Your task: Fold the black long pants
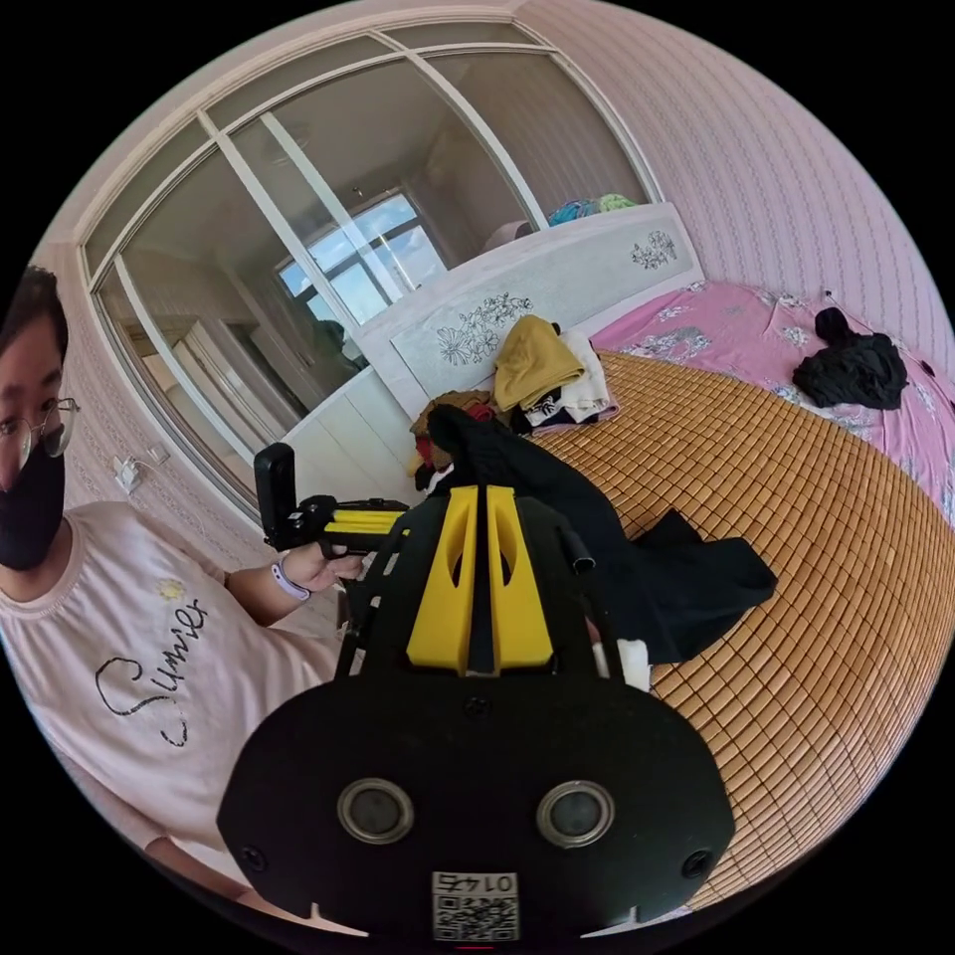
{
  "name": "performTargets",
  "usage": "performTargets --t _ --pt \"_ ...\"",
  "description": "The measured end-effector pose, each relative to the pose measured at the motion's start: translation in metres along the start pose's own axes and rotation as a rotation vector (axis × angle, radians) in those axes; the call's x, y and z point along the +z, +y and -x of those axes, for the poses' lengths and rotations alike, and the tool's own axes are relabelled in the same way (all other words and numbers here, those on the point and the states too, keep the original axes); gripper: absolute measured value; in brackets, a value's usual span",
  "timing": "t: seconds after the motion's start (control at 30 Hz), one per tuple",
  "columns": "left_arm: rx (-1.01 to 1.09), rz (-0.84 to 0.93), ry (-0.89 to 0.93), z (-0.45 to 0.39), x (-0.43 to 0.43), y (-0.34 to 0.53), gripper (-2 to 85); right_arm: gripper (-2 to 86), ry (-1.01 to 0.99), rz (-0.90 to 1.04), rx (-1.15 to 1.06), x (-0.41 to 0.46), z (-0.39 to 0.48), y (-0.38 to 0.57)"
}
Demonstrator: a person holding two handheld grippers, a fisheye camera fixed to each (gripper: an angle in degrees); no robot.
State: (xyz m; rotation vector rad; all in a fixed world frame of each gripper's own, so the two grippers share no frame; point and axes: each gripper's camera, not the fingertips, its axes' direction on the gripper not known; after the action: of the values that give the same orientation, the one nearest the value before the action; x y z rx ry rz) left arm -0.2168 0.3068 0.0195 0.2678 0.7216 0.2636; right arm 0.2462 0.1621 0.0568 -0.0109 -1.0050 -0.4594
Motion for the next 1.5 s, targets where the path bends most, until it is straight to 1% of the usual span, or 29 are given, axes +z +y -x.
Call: performTargets --t 0.17,0.27,0.33,0.37,0.43,0.47,0.5,0.53,0.6,0.63,0.67,0.7,0.73,0.77,0.8,0.83,0.9,0.93,1.0,1.03,1.07,1.13,1.2,1.23,1.27,1.3,1.33,1.43,1.5 --pt "-0.083 -0.02 -0.055 0.016 -0.032 0.019 -0.9 0.5 0.081 -0.08 0.061 -0.04 -0.011 0.021" --pt "-0.093 -0.087 -0.063 0.021 -0.062 0.021 -0.8 0.5 0.149 -0.142 0.06 -0.073 -0.01 0.025" --pt "-0.012 -0.166 0.043 0.009 -0.088 0.005 -0.7 0.4 0.203 -0.199 0.047 -0.098 -0.005 0.022" --pt "0.028 -0.188 0.06 0.002 -0.095 -0.001 -0.6 0.4 0.252 -0.248 0.032 -0.117 0.0 0.018" --pt "0.265 -0.267 0.05 -0.044 -0.118 -0.037 -0.6 0.4 0.319 -0.347 0.016 -0.153 0.007 0.01" --pt "0.324 -0.288 0.051 -0.056 -0.123 -0.047 -0.6 0.3 0.361 -0.431 0.017 -0.183 0.012 0.003" --pt "0.419 -0.328 0.085 -0.078 -0.133 -0.072 -0.6 0.3 0.386 -0.539 0.024 -0.218 0.019 -0.004" --pt "0.498 -0.372 0.143 -0.099 -0.144 -0.099 -0.6 0.3 0.395 -0.593 0.027 -0.237 0.024 -0.008" --pt "0.593 -0.449 0.2 -0.128 -0.167 -0.142 -0.6 0.2 0.47 -0.81 -0.005 -0.322 0.064 -0.026" --pt "0.631 -0.523 0.236 -0.144 -0.192 -0.173 -0.6 0.2 0.505 -0.857 -0.028 -0.344 0.08 -0.032" --pt "0.643 -0.564 0.262 -0.152 -0.207 -0.188 -0.7 0.2 0.551 -0.964 -0.104 -0.388 0.116 -0.043" --pt "0.641 -0.655 0.327 -0.163 -0.24 -0.218 -0.7 0.2 0.566 -1.09 -0.186 -0.43 0.158 -0.053" --pt "0.629 -0.751 0.412 -0.172 -0.276 -0.243 -0.7 0.2 0.57 -1.154 -0.24 -0.448 0.18 -0.056" --pt "0.624 -0.792 0.456 -0.176 -0.293 -0.254 -0.7 0.2 0.595 -1.241 -0.366 -0.477 0.226 -0.065" --pt "0.619 -0.859 0.535 -0.183 -0.324 -0.269 -0.7 0.2 0.655 -1.213 -0.467 -0.495 0.267 -0.083" --pt "0.615 -0.911 0.591 -0.188 -0.349 -0.277 -0.7 0.2 0.692 -1.182 -0.484 -0.5 0.283 -0.093" --pt "0.601 -0.96 0.639 -0.189 -0.369 -0.278 -0.7 0.2 0.853 -1.065 -0.532 -0.499 0.32 -0.128" --pt "0.579 -0.964 0.664 -0.185 -0.37 -0.274 -0.7 0.2 0.891 -1.028 -0.537 -0.494 0.322 -0.135" --pt "0.537 -0.933 0.655 -0.174 -0.353 -0.263 -0.7 0.2 0.954 -0.88 -0.513 -0.464 0.297 -0.156" --pt "0.502 -0.883 0.638 -0.167 -0.331 -0.252 -0.7 0.2 0.944 -0.85 -0.493 -0.455 0.283 -0.158" --pt "0.489 -0.848 0.633 -0.165 -0.317 -0.246 -0.7 0.2 0.898 -0.79 -0.444 -0.435 0.249 -0.158" --pt "0.453 -0.699 0.623 -0.162 -0.256 -0.212 -0.8 0.2 0.84 -0.682 -0.364 -0.398 0.187 -0.146" --pt "0.464 -0.579 0.611 -0.171 -0.209 -0.18 -0.9 0.3 0.743 -0.58 -0.227 -0.35 0.103 -0.103" --pt "0.489 -0.504 0.627 -0.178 -0.18 -0.159 -0.9 0.3 0.709 -0.562 -0.194 -0.34 0.085 -0.09" --pt "0.49 -0.468 0.634 -0.18 -0.166 -0.15 -0.9 0.3 0.665 -0.531 -0.122 -0.322 0.055 -0.061" --pt "0.481 -0.384 0.66 -0.183 -0.139 -0.134 -1.0 0.3 0.667 -0.523 -0.065 -0.308 0.033 -0.031" --pt "0.448 -0.308 0.711 -0.18 -0.114 -0.122 -1.0 0.3 0.67 -0.521 -0.038 -0.302 0.024 -0.018" --pt "0.342 -0.168 0.834 -0.163 -0.072 -0.102 -1.0 0.4 0.628 -0.489 0.073 -0.293 -0.009 0.025" --pt "0.314 -0.171 0.864 -0.147 -0.068 -0.1 -1.0 0.4 0.609 -0.446 0.066 -0.299 -0.013 0.016"
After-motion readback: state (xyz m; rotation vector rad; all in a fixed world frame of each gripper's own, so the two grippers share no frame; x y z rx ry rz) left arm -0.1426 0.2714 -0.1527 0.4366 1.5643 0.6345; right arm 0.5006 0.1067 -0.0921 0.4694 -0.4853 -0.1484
